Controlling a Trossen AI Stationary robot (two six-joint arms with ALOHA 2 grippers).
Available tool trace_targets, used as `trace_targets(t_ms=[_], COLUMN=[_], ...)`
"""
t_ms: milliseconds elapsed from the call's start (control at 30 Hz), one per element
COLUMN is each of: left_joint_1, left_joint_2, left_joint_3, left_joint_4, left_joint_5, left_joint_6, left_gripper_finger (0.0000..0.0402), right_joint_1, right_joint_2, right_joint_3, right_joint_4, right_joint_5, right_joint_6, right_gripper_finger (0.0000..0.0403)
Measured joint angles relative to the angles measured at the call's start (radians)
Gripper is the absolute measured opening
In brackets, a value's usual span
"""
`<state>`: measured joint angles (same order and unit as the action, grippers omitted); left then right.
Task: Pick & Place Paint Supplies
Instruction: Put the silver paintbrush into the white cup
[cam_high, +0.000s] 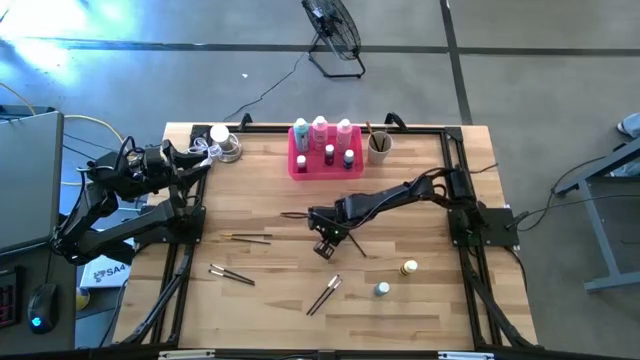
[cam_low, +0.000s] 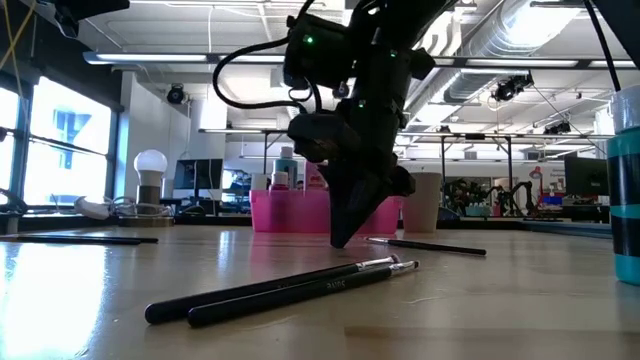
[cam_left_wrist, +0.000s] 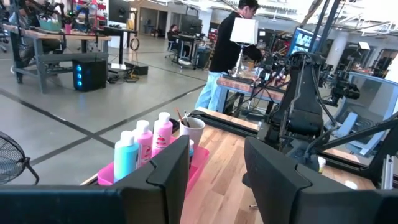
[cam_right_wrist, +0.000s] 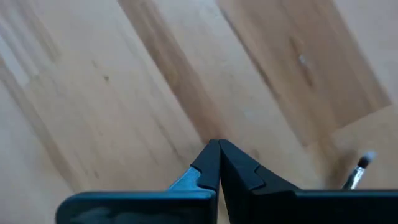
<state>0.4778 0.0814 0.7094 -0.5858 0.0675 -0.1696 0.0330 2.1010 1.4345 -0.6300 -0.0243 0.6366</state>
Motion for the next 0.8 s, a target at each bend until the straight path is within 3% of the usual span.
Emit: trace_targets(t_ms=[400,800], left_joint_1=[0.000,0.000], left_joint_2=[0.000,0.000], left_joint_3=[0.000,0.000], left_joint_4=[0.000,0.000], left_joint_5=[-0.001,-0.022], left_joint_6=[0.000,-0.015], left_gripper_finger=[0.0152,0.0152], right_joint_1=[-0.075,-0.166], right_joint_2=[-0.105,-0.243], right_joint_3=[-0.003,-0.003], right_joint_4=[0.023,-0.298], right_joint_5=[0.069,0.023], right_joint_6=[-0.023,-0.108], right_gripper_finger=[0.0002,0.0002])
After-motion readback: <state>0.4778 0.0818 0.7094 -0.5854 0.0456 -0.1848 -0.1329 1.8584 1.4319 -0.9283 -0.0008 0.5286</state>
